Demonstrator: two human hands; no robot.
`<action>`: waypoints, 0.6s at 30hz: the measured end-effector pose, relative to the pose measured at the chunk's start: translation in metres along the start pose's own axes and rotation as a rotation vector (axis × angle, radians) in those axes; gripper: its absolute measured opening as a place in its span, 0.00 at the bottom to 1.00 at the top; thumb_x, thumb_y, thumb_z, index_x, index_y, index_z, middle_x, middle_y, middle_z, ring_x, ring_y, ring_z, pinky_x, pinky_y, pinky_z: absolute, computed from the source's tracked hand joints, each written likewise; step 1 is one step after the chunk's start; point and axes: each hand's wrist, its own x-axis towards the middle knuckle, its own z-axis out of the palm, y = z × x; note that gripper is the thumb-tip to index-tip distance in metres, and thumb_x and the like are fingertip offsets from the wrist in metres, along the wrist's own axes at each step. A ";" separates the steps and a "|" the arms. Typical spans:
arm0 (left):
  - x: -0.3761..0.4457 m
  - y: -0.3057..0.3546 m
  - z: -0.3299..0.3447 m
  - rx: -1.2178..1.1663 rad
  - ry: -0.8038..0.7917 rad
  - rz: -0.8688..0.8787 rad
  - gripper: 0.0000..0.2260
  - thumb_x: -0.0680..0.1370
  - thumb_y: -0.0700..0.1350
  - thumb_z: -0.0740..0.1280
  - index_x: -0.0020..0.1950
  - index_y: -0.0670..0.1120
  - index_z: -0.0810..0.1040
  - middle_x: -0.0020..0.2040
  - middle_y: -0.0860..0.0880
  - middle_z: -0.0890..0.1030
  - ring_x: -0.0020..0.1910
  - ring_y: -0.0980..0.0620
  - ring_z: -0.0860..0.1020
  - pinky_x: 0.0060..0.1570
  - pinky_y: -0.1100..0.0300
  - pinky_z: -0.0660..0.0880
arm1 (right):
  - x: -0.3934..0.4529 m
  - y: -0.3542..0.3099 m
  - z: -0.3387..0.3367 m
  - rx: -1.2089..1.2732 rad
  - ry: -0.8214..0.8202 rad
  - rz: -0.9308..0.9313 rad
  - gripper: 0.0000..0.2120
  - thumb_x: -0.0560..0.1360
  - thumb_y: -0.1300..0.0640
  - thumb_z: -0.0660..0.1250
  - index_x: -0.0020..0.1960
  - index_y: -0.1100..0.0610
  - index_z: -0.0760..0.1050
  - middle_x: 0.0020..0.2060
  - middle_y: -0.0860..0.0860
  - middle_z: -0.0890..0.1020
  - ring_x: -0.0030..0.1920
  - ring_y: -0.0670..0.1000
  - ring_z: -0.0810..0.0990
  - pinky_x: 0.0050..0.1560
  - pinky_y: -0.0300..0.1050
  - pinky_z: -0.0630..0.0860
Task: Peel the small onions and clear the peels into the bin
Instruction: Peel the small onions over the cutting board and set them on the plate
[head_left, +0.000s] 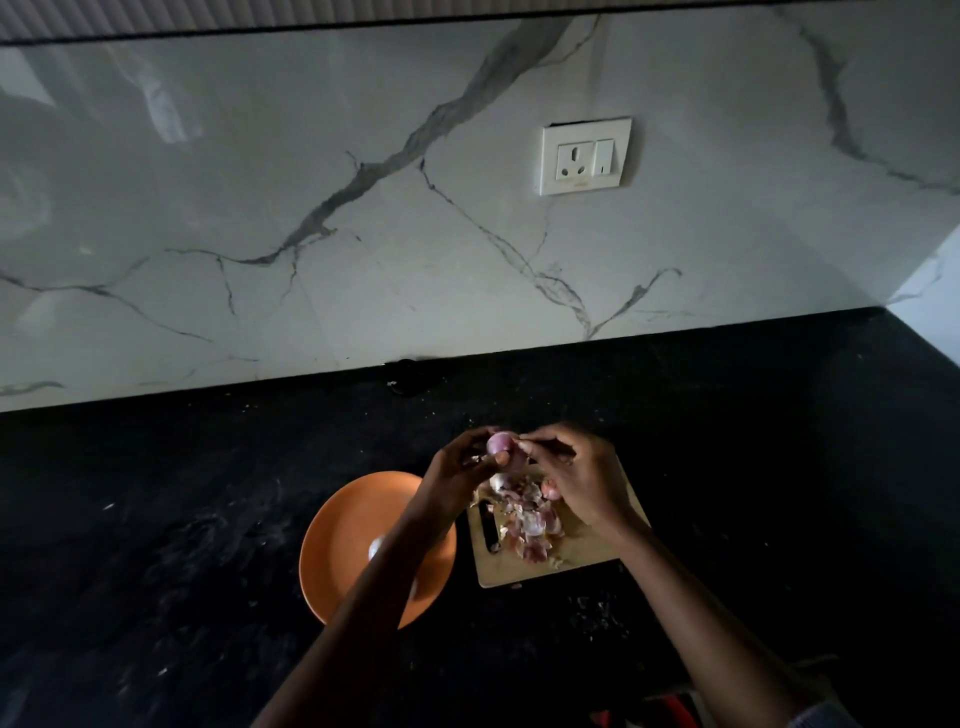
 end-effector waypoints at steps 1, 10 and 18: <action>-0.001 0.000 0.000 -0.001 -0.002 0.010 0.16 0.77 0.39 0.70 0.65 0.42 0.78 0.59 0.44 0.83 0.59 0.44 0.81 0.57 0.55 0.78 | 0.000 0.000 0.003 -0.050 0.017 -0.021 0.05 0.76 0.55 0.73 0.51 0.55 0.83 0.46 0.45 0.85 0.47 0.40 0.82 0.46 0.30 0.76; -0.008 0.002 0.005 -0.007 -0.046 0.007 0.18 0.76 0.43 0.72 0.66 0.43 0.77 0.60 0.43 0.82 0.60 0.45 0.81 0.56 0.52 0.79 | 0.003 0.005 0.012 -0.188 0.162 0.143 0.09 0.81 0.56 0.66 0.59 0.58 0.77 0.53 0.50 0.81 0.51 0.46 0.79 0.46 0.36 0.75; -0.012 -0.003 0.001 -0.221 0.017 -0.051 0.19 0.73 0.40 0.71 0.63 0.43 0.73 0.58 0.43 0.82 0.54 0.45 0.83 0.51 0.53 0.80 | -0.005 0.039 -0.007 -0.210 -0.150 0.380 0.08 0.78 0.53 0.70 0.57 0.51 0.81 0.47 0.47 0.85 0.35 0.37 0.79 0.32 0.26 0.70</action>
